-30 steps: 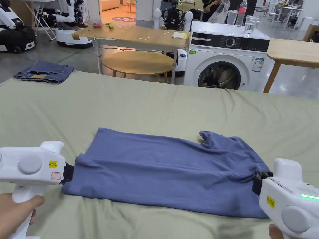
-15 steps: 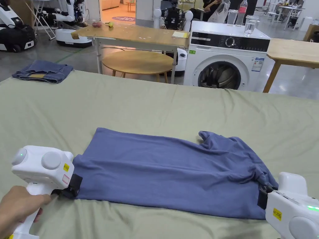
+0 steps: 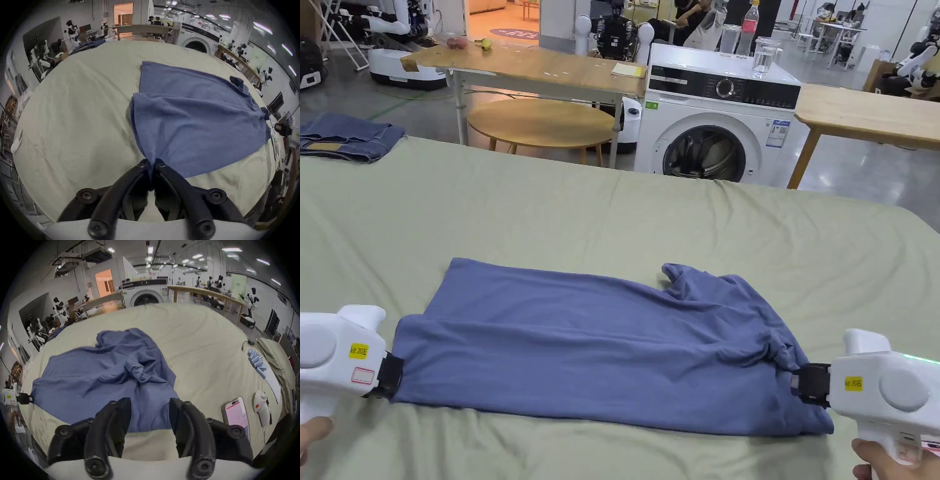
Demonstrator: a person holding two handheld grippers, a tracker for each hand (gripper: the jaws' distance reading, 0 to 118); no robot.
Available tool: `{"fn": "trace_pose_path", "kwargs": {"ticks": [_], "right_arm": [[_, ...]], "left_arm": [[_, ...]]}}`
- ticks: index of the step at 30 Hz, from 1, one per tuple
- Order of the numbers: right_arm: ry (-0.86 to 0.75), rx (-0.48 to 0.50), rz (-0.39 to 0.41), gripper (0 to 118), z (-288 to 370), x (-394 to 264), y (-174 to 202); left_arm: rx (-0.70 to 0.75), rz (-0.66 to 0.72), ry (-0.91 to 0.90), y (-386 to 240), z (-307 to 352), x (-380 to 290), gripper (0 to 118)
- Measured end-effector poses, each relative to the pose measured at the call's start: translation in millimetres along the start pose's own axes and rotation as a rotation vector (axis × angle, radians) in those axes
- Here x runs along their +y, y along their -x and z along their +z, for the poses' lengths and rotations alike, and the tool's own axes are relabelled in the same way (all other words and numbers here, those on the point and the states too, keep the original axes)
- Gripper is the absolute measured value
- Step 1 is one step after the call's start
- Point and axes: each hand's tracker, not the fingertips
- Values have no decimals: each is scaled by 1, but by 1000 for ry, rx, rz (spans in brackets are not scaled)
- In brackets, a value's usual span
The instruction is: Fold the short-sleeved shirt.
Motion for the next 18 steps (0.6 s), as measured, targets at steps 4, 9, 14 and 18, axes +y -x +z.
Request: {"fn": "trace_pose_path", "kwargs": {"ticks": [4, 9, 14, 18], "right_arm": [[182, -16, 55, 50, -39, -5, 1], [164, 31, 49, 3, -48, -20, 8], [113, 6, 87, 1, -37, -26, 18], [57, 16, 72, 1, -4, -27, 13]], "left_arm": [[1, -4, 0, 0, -2, 2, 0], [5, -9, 14, -2, -10, -1, 0], [-3, 1, 0, 2, -8, -2, 0], [-28, 3, -36, 6, 11, 2, 0]]}}
